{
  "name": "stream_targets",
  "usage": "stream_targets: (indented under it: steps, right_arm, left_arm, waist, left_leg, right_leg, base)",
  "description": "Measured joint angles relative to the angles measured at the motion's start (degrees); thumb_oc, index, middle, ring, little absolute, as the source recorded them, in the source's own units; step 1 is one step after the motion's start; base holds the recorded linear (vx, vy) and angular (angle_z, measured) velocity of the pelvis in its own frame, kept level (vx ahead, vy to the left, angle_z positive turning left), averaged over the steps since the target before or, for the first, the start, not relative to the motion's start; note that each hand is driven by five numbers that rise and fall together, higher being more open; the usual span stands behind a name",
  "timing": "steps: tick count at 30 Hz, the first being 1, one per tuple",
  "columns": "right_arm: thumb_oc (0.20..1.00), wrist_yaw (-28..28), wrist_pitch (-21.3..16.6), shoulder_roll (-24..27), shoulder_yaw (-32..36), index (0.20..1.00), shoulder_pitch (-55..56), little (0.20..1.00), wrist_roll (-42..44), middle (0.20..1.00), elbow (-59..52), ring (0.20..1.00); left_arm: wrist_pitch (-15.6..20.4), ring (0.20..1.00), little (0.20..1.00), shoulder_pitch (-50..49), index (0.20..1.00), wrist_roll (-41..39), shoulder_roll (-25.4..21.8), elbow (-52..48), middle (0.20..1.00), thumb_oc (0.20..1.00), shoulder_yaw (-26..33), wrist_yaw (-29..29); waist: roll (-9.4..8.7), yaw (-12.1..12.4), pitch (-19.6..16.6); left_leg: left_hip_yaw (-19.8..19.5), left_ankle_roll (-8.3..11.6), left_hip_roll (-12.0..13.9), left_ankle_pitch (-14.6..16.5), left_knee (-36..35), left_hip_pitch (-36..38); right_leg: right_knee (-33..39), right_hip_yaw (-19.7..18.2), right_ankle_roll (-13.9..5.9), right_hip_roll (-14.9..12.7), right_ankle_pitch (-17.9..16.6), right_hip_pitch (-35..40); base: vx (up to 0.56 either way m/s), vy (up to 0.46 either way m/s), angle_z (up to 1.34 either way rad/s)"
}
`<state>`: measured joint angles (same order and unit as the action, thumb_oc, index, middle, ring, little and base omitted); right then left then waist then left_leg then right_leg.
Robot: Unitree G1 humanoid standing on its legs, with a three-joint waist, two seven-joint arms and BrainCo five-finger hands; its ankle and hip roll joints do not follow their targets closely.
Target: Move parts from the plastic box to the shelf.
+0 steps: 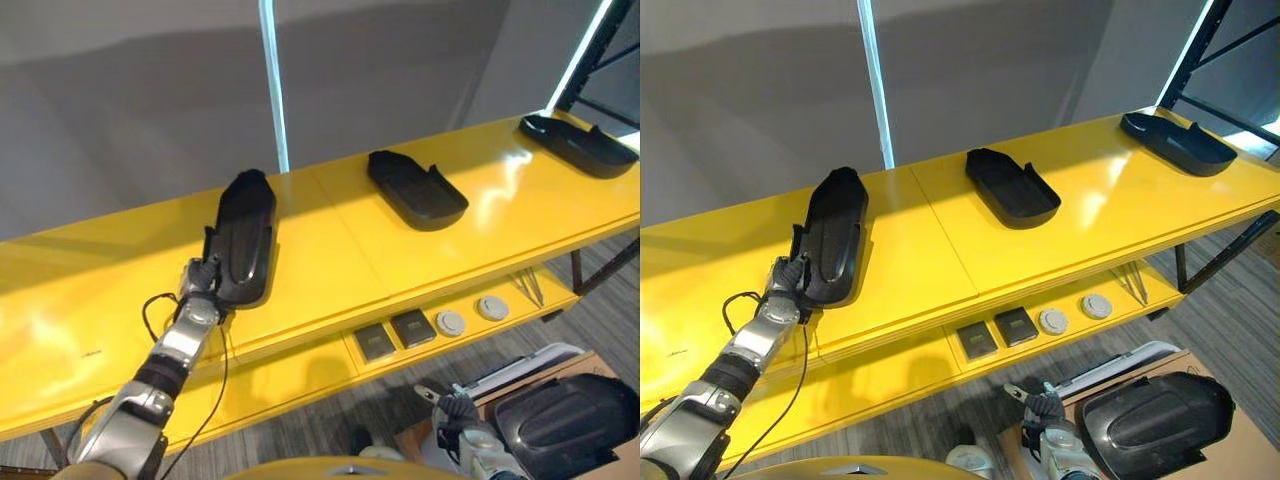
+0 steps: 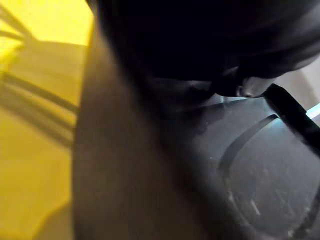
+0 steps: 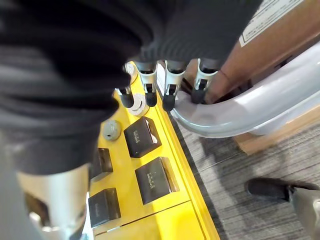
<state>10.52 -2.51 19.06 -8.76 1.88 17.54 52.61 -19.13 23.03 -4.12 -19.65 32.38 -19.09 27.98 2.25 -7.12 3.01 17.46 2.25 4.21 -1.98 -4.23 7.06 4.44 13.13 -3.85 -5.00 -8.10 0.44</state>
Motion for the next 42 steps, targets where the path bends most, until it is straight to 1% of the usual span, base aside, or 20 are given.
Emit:
stream_targets:
  steps: [3, 4, 5, 7, 9, 11, 14, 20, 22, 27, 30, 38, 42]
  right_arm:
    - [1.000, -0.3, -0.1, -0.1, -0.4, 1.000, 0.0, 1.000, 0.0, 1.000, 0.2, 1.000]
    - [1.000, -0.4, -0.2, -0.1, -0.7, 1.000, -0.1, 1.000, 0.0, 1.000, 0.4, 1.000]
    - [1.000, -0.4, -0.2, 0.0, -1.3, 1.000, -0.2, 1.000, -0.1, 1.000, 0.6, 1.000]
    - [1.000, -0.8, -0.2, 0.0, -2.0, 1.000, -1.0, 1.000, -1.4, 1.000, 0.8, 1.000]
    - [1.000, -1.7, -0.7, 0.0, -2.4, 1.000, -1.1, 1.000, -2.2, 1.000, 0.7, 1.000]
    - [1.000, -1.9, -1.0, 0.0, -2.6, 1.000, -1.2, 1.000, -2.2, 1.000, 0.8, 1.000]
    - [1.000, -2.1, -1.3, 0.0, -3.5, 1.000, -1.6, 1.000, -2.2, 1.000, 1.4, 1.000]
    - [1.000, -2.6, -1.3, 0.0, -4.1, 1.000, -2.3, 1.000, -2.3, 1.000, 2.6, 1.000]
    - [1.000, -2.9, -1.6, 0.0, -4.1, 1.000, -2.1, 1.000, -3.7, 1.000, 3.1, 1.000]
    - [1.000, -3.0, -1.6, 0.0, -4.1, 1.000, -2.3, 1.000, -4.5, 1.000, 3.6, 1.000]
    - [1.000, -3.0, -1.8, 0.0, -4.2, 1.000, -2.6, 1.000, -4.5, 1.000, 4.7, 1.000]
    - [1.000, -3.0, -2.2, 0.0, -4.1, 1.000, -2.4, 1.000, -4.5, 1.000, 4.7, 1.000]
    - [1.000, -2.9, -2.3, 0.0, -4.1, 1.000, -2.0, 1.000, -4.5, 1.000, 4.7, 1.000]
  left_arm:
    - [-0.5, 0.200, 0.200, 1.2, 0.200, 0.8, 1.6, 3.4, 0.200, 0.200, -1.0, 1.2]
    - [-0.3, 0.200, 0.200, 2.3, 0.200, 1.8, 2.4, 6.5, 0.200, 0.200, -1.4, 2.5]
    - [-0.5, 0.200, 0.200, 3.1, 0.200, 2.2, 2.6, 7.8, 0.200, 0.200, -1.4, 3.1]
    - [-1.1, 0.200, 0.200, 4.6, 0.200, 2.2, 2.8, 11.3, 0.200, 0.200, -1.7, 3.3]
    - [-1.2, 0.200, 0.200, 5.2, 0.200, 2.2, 3.0, 12.7, 0.200, 0.200, -2.4, 4.0]
    - [-1.7, 0.200, 0.200, 6.0, 0.200, 2.2, 3.0, 13.7, 0.200, 0.200, -3.6, 4.5]
    - [-1.7, 0.200, 0.200, 6.8, 0.200, 2.3, 3.2, 16.1, 0.200, 0.200, -4.4, 5.3]
    - [-2.0, 0.200, 0.200, 7.4, 0.200, 2.2, 3.1, 17.8, 0.200, 0.200, -4.6, 5.6]
    - [-1.7, 1.000, 1.000, 7.4, 1.000, 2.2, 3.0, 18.3, 1.000, 1.000, -4.6, 5.8]
    - [-1.3, 1.000, 1.000, 7.4, 1.000, 1.8, 3.0, 18.5, 1.000, 1.000, -4.6, 6.5]
    - [0.8, 1.000, 1.000, 7.4, 1.000, 0.6, 3.0, 18.9, 1.000, 1.000, -4.5, 7.0]
    - [3.2, 1.000, 1.000, 7.0, 1.000, -1.5, 3.0, 17.6, 1.000, 1.000, -3.6, 6.9]
    - [3.6, 1.000, 1.000, 5.4, 1.000, -3.5, 2.6, 12.3, 1.000, 1.000, -3.4, 6.5]
  waist:
    - [-0.31, -0.1, -0.6]
    - [-0.02, -0.1, -0.8]
    - [-0.21, -0.2, -0.8]
    - [-0.01, -0.8, -1.1]
    - [0.00, -1.4, -1.2]
    - [-0.11, -1.4, -1.5]
    - [-0.20, -2.1, -1.5]
    - [-0.32, -2.4, -1.6]
    - [-0.31, -2.4, -1.6]
    - [-0.44, -2.5, -1.6]
    - [-0.58, -2.3, -1.6]
    - [-0.72, -2.0, -1.6]
    - [-0.83, -0.8, -1.6]
  left_leg:
    - [0.3, 0.07, 0.2, 0.0, 0.0, -0.2]
    - [0.5, 0.08, 0.2, 0.0, 0.1, -0.1]
    - [0.7, 0.31, 0.3, 0.2, 0.1, -0.1]
    - [1.4, 0.49, 0.4, 0.3, 0.0, -0.2]
    - [1.5, 0.65, 0.4, 0.3, 0.0, -0.9]
    - [1.6, 0.65, 0.4, 0.2, 0.1, -0.9]
    - [1.7, 0.59, 0.4, 0.0, 0.1, -0.9]
    - [2.5, 0.60, 0.4, 0.0, 0.0, -0.9]
    - [2.8, 0.60, 0.5, 0.1, 0.0, -0.9]
    - [2.9, 0.60, 0.5, 0.1, 0.0, -0.9]
    - [2.9, 0.60, 0.5, 0.1, 0.0, -0.9]
    - [2.8, 0.60, 0.5, 0.0, 0.0, -1.0]
    - [2.6, 0.58, 0.5, 0.0, -0.2, -1.0]
  right_leg:
    - [-0.4, -0.3, 0.00, 0.2, 0.0, -0.7]
    - [-0.5, -0.5, 0.09, 0.2, 0.1, -0.7]
    - [-0.7, -0.7, 0.32, 0.2, 0.3, -0.7]
    - [-1.0, -1.4, 0.50, 0.3, 0.4, -1.4]
    - [-1.1, -1.6, 0.53, 0.3, 0.4, -1.9]
    - [-1.4, -1.7, 0.53, 0.3, 0.4, -2.6]
    - [-1.4, -1.9, 0.52, 0.3, 0.4, -2.6]
    - [-1.3, -2.4, 0.51, 0.3, 0.4, -2.7]
    - [-1.3, -2.6, 0.50, 0.4, 0.4, -2.7]
    - [-1.3, -2.7, 0.50, 0.4, 0.4, -2.7]
    - [-1.3, -2.8, 0.50, 0.4, 0.4, -2.7]
    - [-1.3, -2.7, 0.50, 0.4, 0.4, -2.6]
    - [-1.1, -2.5, 0.51, 0.4, 0.4, -2.4]
  base:
    - [0.00, -0.022, -0.05]
    - [0.00, -0.008, -0.07]
    - [0.00, -0.006, -0.14]
    - [0.00, -0.003, -0.17]
    - [0.00, 0.000, -0.04]
    - [0.00, 0.000, 0.00]
    - [-0.01, 0.004, -0.01]
    - [0.00, 0.010, -0.05]
    - [0.00, 0.006, -0.06]
    - [0.00, 0.000, -0.01]
    - [0.00, 0.000, 0.00]
    - [0.00, 0.000, 0.00]
    - [0.00, 0.007, 0.01]
